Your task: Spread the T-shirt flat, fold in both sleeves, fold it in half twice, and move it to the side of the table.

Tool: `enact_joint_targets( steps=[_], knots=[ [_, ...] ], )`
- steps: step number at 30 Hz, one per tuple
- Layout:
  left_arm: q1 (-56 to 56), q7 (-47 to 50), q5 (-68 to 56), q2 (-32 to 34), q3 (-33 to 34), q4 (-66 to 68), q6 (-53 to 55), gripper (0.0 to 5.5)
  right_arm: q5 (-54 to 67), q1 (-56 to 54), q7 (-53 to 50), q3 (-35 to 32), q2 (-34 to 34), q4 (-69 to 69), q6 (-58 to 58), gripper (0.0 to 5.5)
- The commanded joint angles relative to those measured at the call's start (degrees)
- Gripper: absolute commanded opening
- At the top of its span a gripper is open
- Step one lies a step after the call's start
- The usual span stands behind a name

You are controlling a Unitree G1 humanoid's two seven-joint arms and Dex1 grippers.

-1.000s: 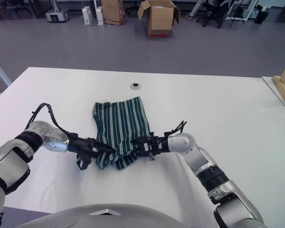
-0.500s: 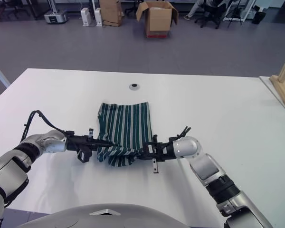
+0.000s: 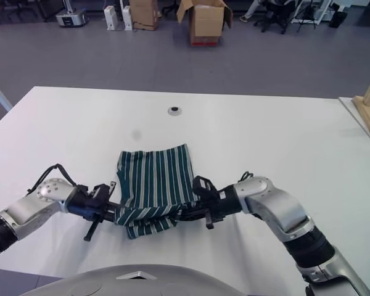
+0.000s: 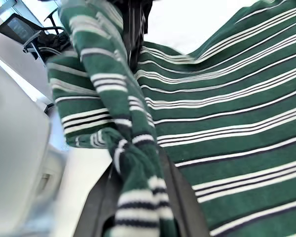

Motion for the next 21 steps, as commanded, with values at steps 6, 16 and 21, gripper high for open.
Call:
enact_joint_targets(
  steps=[6,16,21],
  knots=[
    [-10.5,-5.6,3.4,-9.6,12.4,16.0,21.8,0.02,2.9,-20.8,-0.2,0.1,6.6,20.4,9.2,0.15],
    [-27.6,1.9,20.1,-27.8,23.4,57.4,14.1,0.02,-16.2,-43.0,-1.6,3.4,23.0,72.2,-12.7,0.13],
    [-27.2,7.5,30.3,-32.2,24.5,66.8,5.6,0.82,-19.5,-44.8,-14.1,-4.1,27.5,87.0,-25.0,0.76]
  ],
)
